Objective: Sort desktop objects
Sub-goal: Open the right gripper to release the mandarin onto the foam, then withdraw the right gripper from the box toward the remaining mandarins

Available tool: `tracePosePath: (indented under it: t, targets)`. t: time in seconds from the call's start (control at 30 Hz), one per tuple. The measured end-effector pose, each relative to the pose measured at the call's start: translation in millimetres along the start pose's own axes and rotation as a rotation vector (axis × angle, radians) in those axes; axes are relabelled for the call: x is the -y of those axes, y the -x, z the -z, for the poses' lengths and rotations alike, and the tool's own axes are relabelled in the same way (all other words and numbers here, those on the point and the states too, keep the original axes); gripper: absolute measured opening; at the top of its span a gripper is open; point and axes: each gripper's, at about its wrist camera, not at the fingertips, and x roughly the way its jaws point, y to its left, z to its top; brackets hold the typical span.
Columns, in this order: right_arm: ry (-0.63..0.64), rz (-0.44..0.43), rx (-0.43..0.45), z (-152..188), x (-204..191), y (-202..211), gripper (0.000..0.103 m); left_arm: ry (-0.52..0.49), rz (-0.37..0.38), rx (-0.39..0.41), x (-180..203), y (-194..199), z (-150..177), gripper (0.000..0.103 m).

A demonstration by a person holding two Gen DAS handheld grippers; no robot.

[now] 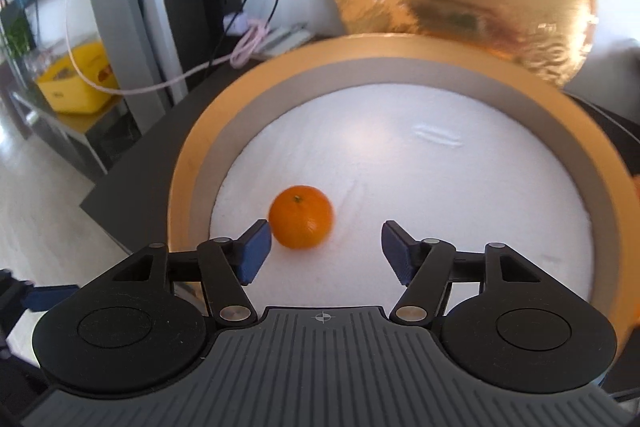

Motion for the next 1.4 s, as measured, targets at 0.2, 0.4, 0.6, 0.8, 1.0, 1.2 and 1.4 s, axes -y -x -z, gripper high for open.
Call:
tracePosePath:
  t: [0.2,0.4,0.6,0.8,1.0,1.2,1.4]
  targets:
    - [-0.085,0.028,0.101,25,31,57,0.071,-0.079,0.014,0.034,24,10,0,0.102]
    - [-0.196,0.106,0.167,55,59,106,0.073,-0.152,0.035,0.056,49,17,1,0.102]
    - [-0.238,0.236,0.168,83,83,132,0.082,-0.190,0.109,-0.009,74,9,6,0.100]
    - [-0.285,0.276,0.145,99,100,135,0.086,-0.211,0.121,-0.035,88,8,10,0.102]
    - [-0.296,0.275,0.151,103,103,133,0.088,-0.238,0.213,-0.053,92,12,18,0.102]
    - [-0.306,0.275,0.148,103,105,128,0.089,-0.286,0.163,-0.039,102,13,21,0.101]
    - [-0.337,0.296,0.146,106,117,124,0.090,-0.263,0.152,-0.028,100,13,15,0.100]
